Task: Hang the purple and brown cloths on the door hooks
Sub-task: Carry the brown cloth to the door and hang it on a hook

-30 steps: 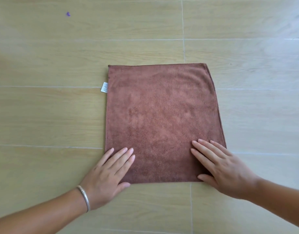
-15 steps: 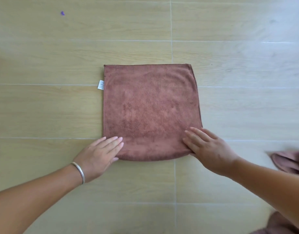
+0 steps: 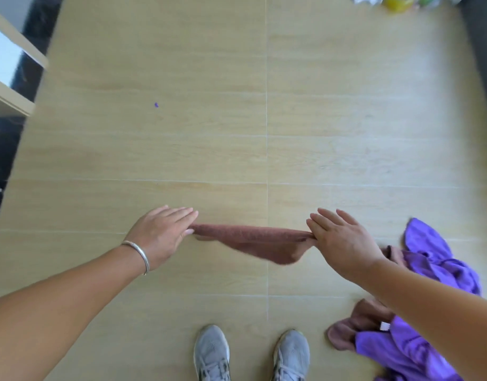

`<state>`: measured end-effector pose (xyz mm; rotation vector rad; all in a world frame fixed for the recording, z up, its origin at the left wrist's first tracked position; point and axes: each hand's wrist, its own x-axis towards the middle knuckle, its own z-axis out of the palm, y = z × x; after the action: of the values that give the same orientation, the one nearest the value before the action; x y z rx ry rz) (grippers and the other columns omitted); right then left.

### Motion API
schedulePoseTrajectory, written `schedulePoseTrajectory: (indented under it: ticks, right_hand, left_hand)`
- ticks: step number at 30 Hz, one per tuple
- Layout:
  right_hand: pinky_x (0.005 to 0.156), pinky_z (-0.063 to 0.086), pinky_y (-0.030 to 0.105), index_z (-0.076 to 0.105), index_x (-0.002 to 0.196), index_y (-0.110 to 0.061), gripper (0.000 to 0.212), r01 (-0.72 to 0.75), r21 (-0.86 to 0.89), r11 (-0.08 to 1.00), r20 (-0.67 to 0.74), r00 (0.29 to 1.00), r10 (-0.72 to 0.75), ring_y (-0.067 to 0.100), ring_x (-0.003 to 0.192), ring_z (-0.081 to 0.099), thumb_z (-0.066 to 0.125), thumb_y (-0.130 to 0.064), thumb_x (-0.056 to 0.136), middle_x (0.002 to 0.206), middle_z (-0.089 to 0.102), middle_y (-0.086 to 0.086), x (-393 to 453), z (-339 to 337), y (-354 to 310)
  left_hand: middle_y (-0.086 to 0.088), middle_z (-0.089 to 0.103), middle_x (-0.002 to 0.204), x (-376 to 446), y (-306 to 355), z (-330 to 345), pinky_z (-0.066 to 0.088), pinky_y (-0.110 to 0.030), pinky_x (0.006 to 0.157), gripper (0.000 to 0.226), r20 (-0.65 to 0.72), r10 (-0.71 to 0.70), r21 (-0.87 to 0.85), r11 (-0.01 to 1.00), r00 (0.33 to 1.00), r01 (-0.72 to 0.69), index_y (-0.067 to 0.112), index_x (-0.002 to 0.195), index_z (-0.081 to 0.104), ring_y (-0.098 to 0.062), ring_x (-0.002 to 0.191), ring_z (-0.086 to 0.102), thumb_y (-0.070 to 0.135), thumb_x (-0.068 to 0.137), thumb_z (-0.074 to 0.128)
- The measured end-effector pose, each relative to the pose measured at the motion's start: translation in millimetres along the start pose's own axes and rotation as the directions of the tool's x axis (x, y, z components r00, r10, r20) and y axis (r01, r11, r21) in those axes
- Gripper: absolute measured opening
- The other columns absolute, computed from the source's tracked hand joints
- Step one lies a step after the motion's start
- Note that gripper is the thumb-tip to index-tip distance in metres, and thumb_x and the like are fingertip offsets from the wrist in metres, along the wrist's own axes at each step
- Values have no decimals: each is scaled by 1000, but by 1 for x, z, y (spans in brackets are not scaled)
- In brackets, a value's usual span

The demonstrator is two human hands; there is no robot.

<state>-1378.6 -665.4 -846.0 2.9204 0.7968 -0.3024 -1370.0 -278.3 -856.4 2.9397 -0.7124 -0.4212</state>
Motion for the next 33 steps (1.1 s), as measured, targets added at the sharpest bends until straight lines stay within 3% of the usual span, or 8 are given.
schedulePoseTrajectory:
  ticks: [3, 6, 9, 11, 17, 22, 26, 33]
  right_hand:
    - [97, 48, 38, 71, 108, -13, 30, -32, 82, 996, -59, 998, 37, 20, 115, 62, 54, -32, 92, 113, 70, 0, -6, -93, -5]
    - [100, 45, 33, 68, 114, -16, 27, -42, 232, 972, -65, 996, 58, 18, 119, 59, 53, -31, 96, 120, 67, -2, -11, -199, -3]
    - [96, 37, 24, 61, 111, -26, 34, -19, 182, 983, 105, 994, 0, 11, 117, 54, 33, -42, 101, 115, 62, -13, -22, -303, 6]
    - [99, 32, 23, 60, 113, -27, 36, -36, 150, 988, 60, 998, 27, 9, 122, 49, 30, -44, 102, 120, 60, -15, -25, -369, 10]
    - [101, 31, 23, 58, 119, -25, 40, -45, -14, 999, -104, 994, 44, 8, 120, 49, 29, -47, 102, 122, 58, -13, -23, -548, 13]
    - [96, 35, 25, 59, 112, -27, 34, -82, -81, 993, -234, 970, 61, 9, 115, 50, 31, -44, 102, 115, 59, -13, -24, -680, 16]
    - [87, 43, 28, 61, 115, -28, 32, -152, -78, 985, -267, 955, 126, 15, 107, 56, 31, -34, 104, 115, 61, -9, -19, -762, 14]
    - [85, 42, 26, 59, 123, -30, 36, -207, -23, 978, -402, 898, 180, 13, 107, 57, 29, -36, 104, 120, 62, -9, -13, -870, 5]
  left_hand:
    - [9, 46, 147, -15, 4, -84, 10, -38, 119, 43, 93, -59, 22, 998, 994, 57, 22, 144, 45, -9, 141, 34, 34, 103, 39]
    - [6, 48, 146, -33, 9, -189, 11, -40, 119, 43, -55, -66, -52, 997, 996, 63, 19, 141, 50, -11, 140, 35, 30, 101, 36]
    - [16, 33, 153, -58, 3, -290, 1, -33, 120, 44, 61, -36, 40, 999, 998, 33, 26, 148, 38, -2, 145, 19, 33, 105, 31]
    - [18, 32, 153, -68, -1, -354, -1, -30, 119, 44, 67, -27, 76, 997, 997, 22, 28, 148, 36, 0, 145, 16, 33, 105, 30]
    - [15, 33, 154, -94, 1, -534, 4, -27, 120, 43, -59, -86, 161, 982, 995, 95, 28, 148, 36, -2, 144, 19, 33, 106, 27]
    - [11, 51, 137, -117, 8, -656, 12, -31, 119, 37, -198, -168, 221, 952, 966, 211, 24, 136, 47, -6, 128, 44, 33, 105, 28]
    - [8, 60, 111, -131, 9, -737, 17, -36, 117, 31, -280, -221, 241, 926, 934, 291, 24, 114, 55, -13, 112, 54, 34, 105, 28]
    - [9, 61, 104, -165, -2, -842, 15, -40, 117, 36, -484, -237, 260, 880, 842, 397, 27, 109, 59, -12, 107, 56, 37, 104, 26]
